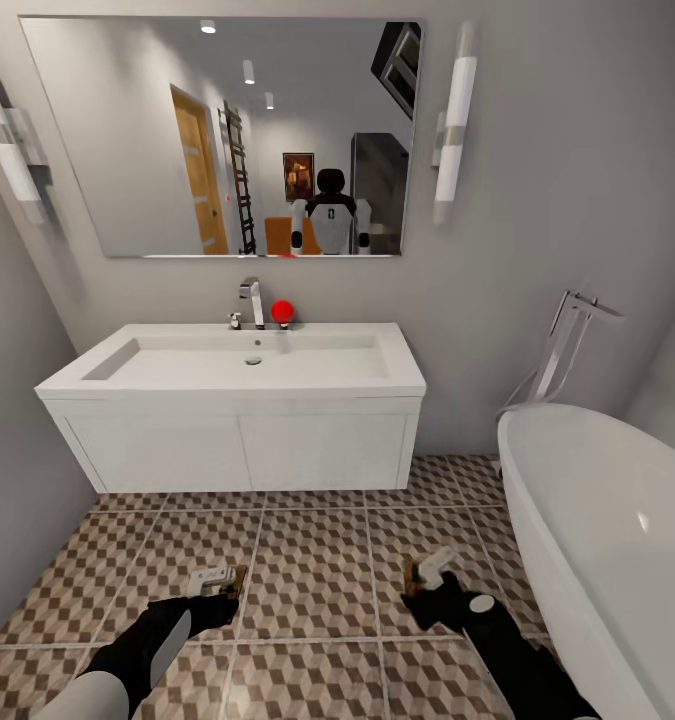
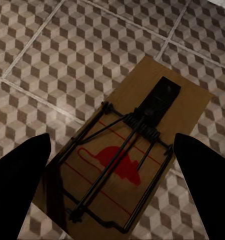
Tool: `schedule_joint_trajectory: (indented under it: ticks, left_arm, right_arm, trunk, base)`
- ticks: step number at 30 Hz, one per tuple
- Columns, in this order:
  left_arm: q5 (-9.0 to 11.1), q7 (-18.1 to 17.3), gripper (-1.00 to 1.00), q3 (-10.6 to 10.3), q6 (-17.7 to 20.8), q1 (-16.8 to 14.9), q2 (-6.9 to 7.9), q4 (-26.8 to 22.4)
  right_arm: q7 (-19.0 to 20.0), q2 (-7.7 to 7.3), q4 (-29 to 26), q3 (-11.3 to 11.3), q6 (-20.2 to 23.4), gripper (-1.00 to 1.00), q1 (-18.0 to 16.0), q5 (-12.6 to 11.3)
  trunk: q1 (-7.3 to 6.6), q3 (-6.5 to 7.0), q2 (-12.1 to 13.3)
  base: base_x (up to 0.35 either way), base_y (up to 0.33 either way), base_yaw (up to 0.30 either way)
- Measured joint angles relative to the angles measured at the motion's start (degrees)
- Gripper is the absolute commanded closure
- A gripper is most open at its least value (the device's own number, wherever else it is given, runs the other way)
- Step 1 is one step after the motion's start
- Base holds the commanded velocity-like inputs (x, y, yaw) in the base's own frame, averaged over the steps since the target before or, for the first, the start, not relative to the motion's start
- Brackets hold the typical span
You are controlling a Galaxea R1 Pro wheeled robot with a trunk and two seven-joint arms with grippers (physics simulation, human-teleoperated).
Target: Take the four mousetraps from the cabinet in the bathroom and place them on the bathroom floor. Make sure all four end up on the same floor surface, and ensure that at least two of them are either under or directly next to the same bathroom sink.
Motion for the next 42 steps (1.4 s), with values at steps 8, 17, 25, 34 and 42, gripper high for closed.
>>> schedule_joint_trajectory:
  ticks: [8,17,25,34,42]
  left_arm:
    - [0.0,0.0,1.0,0.0,0.0,0.0,0.0,0.0]
    - [0.0,0.0,1.0,0.0,0.0,0.0,0.07,0.0]
    - [0.0,0.0,1.0,0.1,0.0,0.0,0.09,0.0]
    - [0.0,0.0,1.0,0.1,0.0,0.0,0.09,0.0]
    - [-0.1,0.0,1.0,0.1,0.0,0.0,0.09,-0.1]
  right_arm:
    - [6.0,-0.47,0.3,-0.2,-2.6,1.0,0.0,0.3]
    - [6.1,-0.38,0.3,-0.3,-2.1,1.0,0.0,0.3]
    - [6.0,-0.25,-0.1,-0.5,3.8,1.0,0.0,0.0]
    - [6.1,-0.18,-0.3,-0.5,5.6,1.0,0.0,-0.1]
    - [6.4,-0.08,-0.3,-0.5,5.4,1.0,0.0,-0.2]
  trunk:
    - [0.0,0.0,0.0]
    - [0.0,0.0,0.0]
    - [0.0,0.0,0.0]
    - [0.0,0.0,0.0]
    - [0.0,0.0,0.0]
  base:
    - [0.0,0.0,0.0]
    - [0.0,0.0,0.0]
    - [0.0,0.0,0.0]
    - [0.0,0.0,0.0]
    - [0.0,0.0,0.0]
